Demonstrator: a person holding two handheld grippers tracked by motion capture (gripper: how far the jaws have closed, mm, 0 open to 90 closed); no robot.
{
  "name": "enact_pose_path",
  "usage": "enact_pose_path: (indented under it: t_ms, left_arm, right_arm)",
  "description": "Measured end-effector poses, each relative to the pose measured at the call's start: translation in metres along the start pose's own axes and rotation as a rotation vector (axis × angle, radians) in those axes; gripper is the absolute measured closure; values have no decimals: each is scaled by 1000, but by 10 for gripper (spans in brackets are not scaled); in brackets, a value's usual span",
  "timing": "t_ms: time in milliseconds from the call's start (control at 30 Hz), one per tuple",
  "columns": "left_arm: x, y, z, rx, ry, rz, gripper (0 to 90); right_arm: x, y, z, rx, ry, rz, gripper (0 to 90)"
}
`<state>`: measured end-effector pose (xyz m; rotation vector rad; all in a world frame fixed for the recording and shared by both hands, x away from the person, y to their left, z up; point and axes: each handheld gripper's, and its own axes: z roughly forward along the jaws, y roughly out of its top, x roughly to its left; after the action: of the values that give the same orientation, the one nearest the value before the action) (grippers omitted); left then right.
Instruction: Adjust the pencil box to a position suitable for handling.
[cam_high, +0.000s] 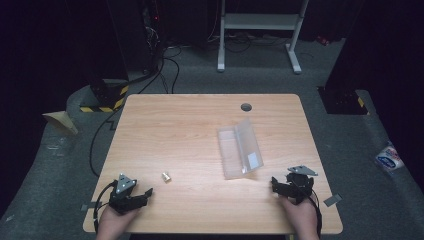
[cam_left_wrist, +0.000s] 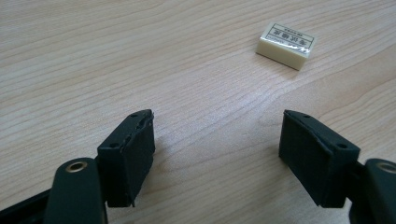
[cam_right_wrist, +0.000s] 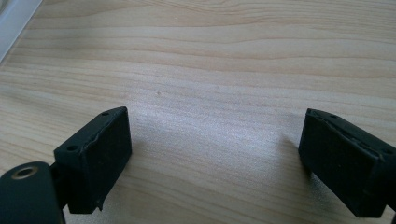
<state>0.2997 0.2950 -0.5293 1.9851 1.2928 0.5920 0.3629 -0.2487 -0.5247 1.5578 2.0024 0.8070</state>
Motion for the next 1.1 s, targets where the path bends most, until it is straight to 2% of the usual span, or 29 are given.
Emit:
enact_pose_path:
  t_ms: [233,300,700,867,933,1100]
  left_arm:
    - [0,0,0,-2,-1,-8,265]
    - [-1,-1,0,-1,15,-15,264]
    - [-1,0,0,3,12,-26,254]
    - [1,1,2,5,47,-51,242]
    - [2,2,3,7,73,-70,228]
    - [8,7,9,14,56,-53,198]
  right_arm:
    - [0,-1,-1,-7,3,-7,119]
    - [0,-1,-1,-9,9,-8,126]
    - [0,-1,-1,-7,21,-19,131]
    - [-1,0,-1,-6,21,-19,131]
    - [-1,0,-1,-5,24,-20,134]
    - [-1,0,-2,-8,24,-25,145]
